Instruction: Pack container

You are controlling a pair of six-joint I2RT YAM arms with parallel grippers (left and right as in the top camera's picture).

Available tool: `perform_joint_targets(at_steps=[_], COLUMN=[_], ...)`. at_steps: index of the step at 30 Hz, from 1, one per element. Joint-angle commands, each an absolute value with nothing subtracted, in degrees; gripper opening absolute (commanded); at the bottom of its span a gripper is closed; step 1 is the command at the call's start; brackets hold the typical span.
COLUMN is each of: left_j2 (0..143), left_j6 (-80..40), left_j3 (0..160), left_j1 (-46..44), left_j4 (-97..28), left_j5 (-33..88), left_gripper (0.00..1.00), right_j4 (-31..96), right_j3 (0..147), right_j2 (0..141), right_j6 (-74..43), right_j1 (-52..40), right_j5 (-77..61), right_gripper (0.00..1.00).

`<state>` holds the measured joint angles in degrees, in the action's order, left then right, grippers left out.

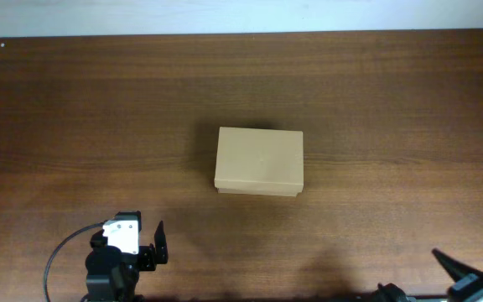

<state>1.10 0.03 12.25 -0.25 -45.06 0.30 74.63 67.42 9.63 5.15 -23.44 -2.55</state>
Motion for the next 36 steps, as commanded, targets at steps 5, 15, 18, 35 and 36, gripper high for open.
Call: perform_joint_targets(at_steps=[5, 15, 18, 35, 36], left_j2=[0.34, 0.34, 0.34, 0.34, 0.34], left_j6=[0.93, 0.93, 0.93, 0.93, 0.93], left_j3=[11.44, 11.44, 11.44, 11.46, 11.46], left_j1=[-0.47, -0.47, -0.47, -0.47, -0.47], left_j4=[-45.21, -45.21, -45.19, -45.19, -45.19], left_j5=[1.32, 1.32, 1.32, 1.32, 1.3], left_gripper=[1.0, 1.0, 1.0, 0.99, 1.0], right_j4=[63.0, 48.07, 47.99, 47.94, 47.81], right_j3=[57.8, 34.33, 29.89, 14.57, 13.93], right_j2=[9.43, 7.05, 4.8, 0.19, 0.19], right_j6=[5.56, 5.54, 5.52, -3.86, -3.95], right_j1=[-16.34, -9.32, -5.98, -2.59, -2.59], right_j5=[-0.58, -0.36, -1.04, -0.82, -0.86], right_gripper=[0.99, 0.99, 0.99, 0.99, 0.99])
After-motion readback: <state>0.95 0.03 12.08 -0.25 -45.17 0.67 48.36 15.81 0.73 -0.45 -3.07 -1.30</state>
